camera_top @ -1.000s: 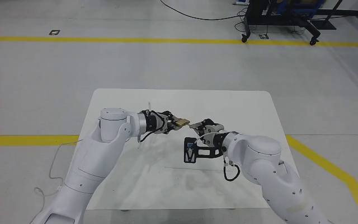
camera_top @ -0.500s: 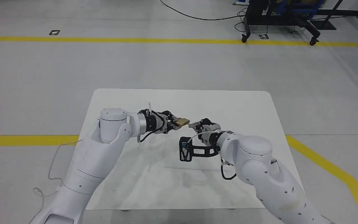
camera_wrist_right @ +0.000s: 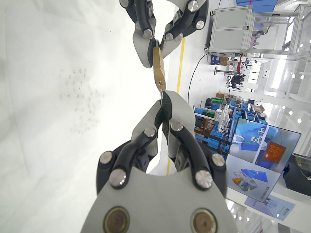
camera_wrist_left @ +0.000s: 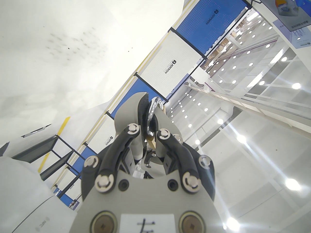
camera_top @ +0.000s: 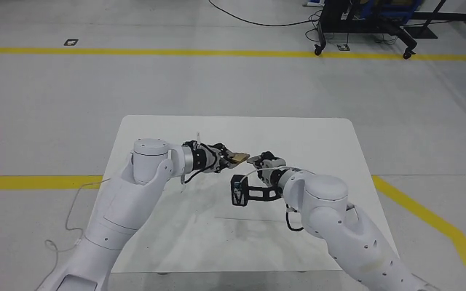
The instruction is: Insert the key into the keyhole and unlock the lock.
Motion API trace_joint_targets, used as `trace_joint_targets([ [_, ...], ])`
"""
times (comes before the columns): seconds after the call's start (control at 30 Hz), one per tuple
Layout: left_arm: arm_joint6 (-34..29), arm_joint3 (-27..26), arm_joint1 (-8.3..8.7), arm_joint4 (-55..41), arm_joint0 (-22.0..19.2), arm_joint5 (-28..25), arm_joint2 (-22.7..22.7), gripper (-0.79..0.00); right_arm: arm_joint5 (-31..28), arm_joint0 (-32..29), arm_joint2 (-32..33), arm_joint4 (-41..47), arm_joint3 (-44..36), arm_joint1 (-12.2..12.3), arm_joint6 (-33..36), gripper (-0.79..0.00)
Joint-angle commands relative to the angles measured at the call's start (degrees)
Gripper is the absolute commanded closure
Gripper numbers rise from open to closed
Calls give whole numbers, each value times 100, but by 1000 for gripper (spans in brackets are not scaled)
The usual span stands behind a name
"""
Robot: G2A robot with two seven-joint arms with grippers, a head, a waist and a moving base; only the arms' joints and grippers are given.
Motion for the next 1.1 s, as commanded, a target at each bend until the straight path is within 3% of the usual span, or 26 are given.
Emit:
trace_joint_targets([
  [0.0, -20, 14, 1, 8, -26, -2, 22, 0, 10, 46, -34, 9, 37, -15, 18, 0],
  [0.33, -211, 90, 29, 3, -126, 28, 53, 0, -57, 302, -180, 1, 201, -82, 41, 0],
  [0.37, -219, 96, 32, 4, -133, 29, 51, 0, -58, 318, -181, 19, 207, -89, 49, -363],
  [0.4, -223, 103, 35, 1, -138, 26, 47, 0, -49, 326, -175, 56, 217, -95, 56, -785],
  [0.63, -152, 186, 57, -17, -155, -50, -30, 0, 270, 239, 234, 840, 193, -122, -23, -785],
  [1.07, -23, 309, 81, -108, 6, -597, -189, 0, 270, 239, 234, 840, 193, -122, -23, -785],
])
